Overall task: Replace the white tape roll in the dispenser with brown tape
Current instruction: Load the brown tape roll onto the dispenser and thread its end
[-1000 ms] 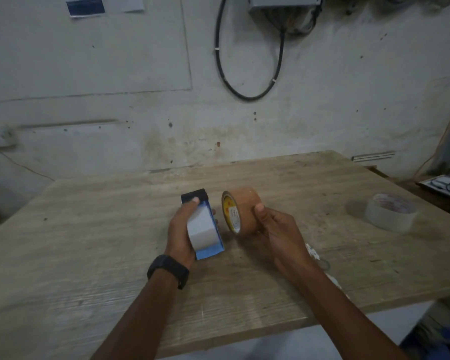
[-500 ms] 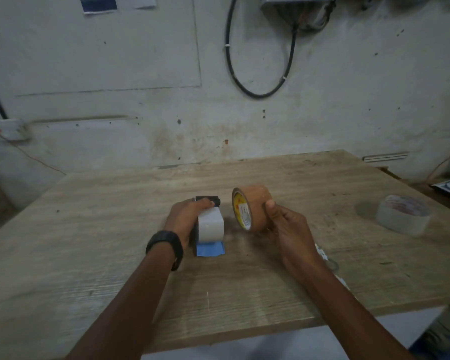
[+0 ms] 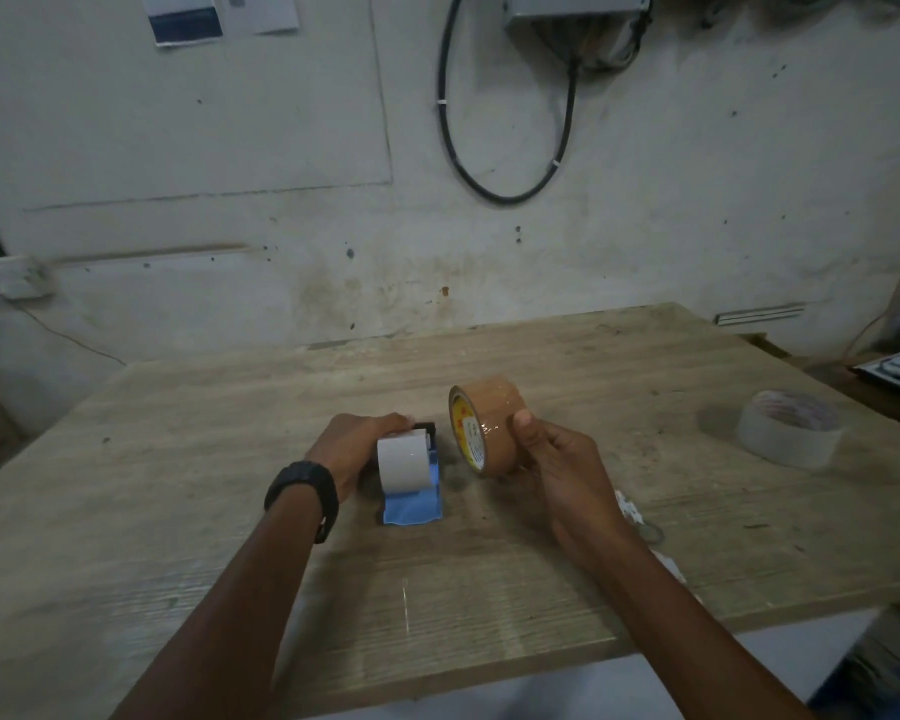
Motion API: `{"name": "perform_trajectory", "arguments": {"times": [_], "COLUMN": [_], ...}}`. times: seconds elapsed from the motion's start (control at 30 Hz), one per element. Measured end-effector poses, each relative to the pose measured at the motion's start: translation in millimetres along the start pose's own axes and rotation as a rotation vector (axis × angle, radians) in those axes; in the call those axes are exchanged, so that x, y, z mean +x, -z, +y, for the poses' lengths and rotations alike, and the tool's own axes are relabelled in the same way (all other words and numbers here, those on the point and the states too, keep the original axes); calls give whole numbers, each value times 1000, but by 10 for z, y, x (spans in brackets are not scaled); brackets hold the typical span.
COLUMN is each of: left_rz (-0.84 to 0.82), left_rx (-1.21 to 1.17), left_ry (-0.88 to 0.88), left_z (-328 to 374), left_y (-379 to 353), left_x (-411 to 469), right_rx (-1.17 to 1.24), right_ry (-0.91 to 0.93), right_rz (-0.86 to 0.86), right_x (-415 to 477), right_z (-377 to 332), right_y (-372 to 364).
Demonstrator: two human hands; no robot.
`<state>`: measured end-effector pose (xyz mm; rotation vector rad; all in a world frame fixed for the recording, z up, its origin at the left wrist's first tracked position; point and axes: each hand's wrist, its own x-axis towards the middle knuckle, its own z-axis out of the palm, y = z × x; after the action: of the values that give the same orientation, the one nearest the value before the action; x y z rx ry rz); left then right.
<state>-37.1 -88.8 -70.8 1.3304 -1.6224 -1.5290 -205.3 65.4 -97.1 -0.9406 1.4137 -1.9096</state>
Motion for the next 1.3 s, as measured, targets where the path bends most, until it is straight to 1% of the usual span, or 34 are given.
{"name": "perform_trajectory", "arguments": {"times": [0.07,0.1,0.13,0.17,0.2,0.23,0.27,0.3,0.33,0.37,0.43,0.5,0.53,0.57,0.63,0.7,0.73,0.77,0.8,0.83,0.87,0.9,0.93,0.97,1.0,1.1,1.17,1.23,1.3], "left_rz": [26,61,133,244,356,409,402,378,364,373,402,424,423,398,280,163,134,130,128,124,117,108,101,98,99,127,147,101,9], "left_rx": [25,47,100,170,211,227,265,329,403,458,485,440,404,360,254,114,69,54,46,30,9,-12,-32,-54,-82,-158,-188,-220,-260], "left_ry": [-18,-71,-187,-369,-606,-857,-1061,-1210,-1313,-1368,-1379,-1314,-1254,-1172,-992,-862,-825,-813,-812,-809,-806,-805,-808,-816,-821,-840,-842,-826,-778], "left_z": [29,49,66,79,90,101,93,73,48,35,42,65,78,96,100,71,42,10,-21,-49,-67,-67,-64,-55,-55,-58,-63,-55,-43], "left_y": [16,16,1,-25,-63,-120,-191,-275,-360,-439,-565,-659,-691,-721,-790,-864,-890,-906,-918,-924,-926,-925,-926,-926,-926,-922,-927,-929,-910], "left_x": [-1,-22,-55,-109,-198,-310,-408,-479,-534,-585,-662,-719,-744,-772,-799,-791,-779,-768,-757,-745,-739,-736,-733,-735,-739,-768,-783,-788,-782], "right_rx": [0,4,24,54,79,92,94,92,85,75,73,95,94,82,43,-6,-62,-180,-348,-528,-658,-694,-665,-610,-546,-357,-299,-273,-264], "right_ry": [-15,-23,-32,-38,-39,-31,-19,1,23,45,68,63,56,45,20,10,19,52,102,170,257,350,430,482,501,451,424,432,443], "right_rz": [7,2,-4,-12,-22,-30,-29,-19,-9,-2,10,25,33,34,10,-23,-30,-19,16,66,132,192,213,192,125,-165,-288,-377,-460], "right_x": [8,16,23,33,42,47,48,51,47,45,26,1,-8,-19,-48,-81,-102,-114,-121,-118,-111,-95,-70,-38,2,84,102,104,97], "right_z": [-13,-20,-32,-51,-77,-108,-145,-181,-213,-246,-323,-379,-389,-392,-388,-365,-356,-346,-348,-362,-384,-412,-443,-487,-531,-634,-652,-654,-655], "right_y": [-7,-6,-3,-1,-1,-5,-12,-18,-21,-26,-36,-21,-13,-9,-7,3,18,47,87,135,178,226,277,327,374,450,454,447,455]}}
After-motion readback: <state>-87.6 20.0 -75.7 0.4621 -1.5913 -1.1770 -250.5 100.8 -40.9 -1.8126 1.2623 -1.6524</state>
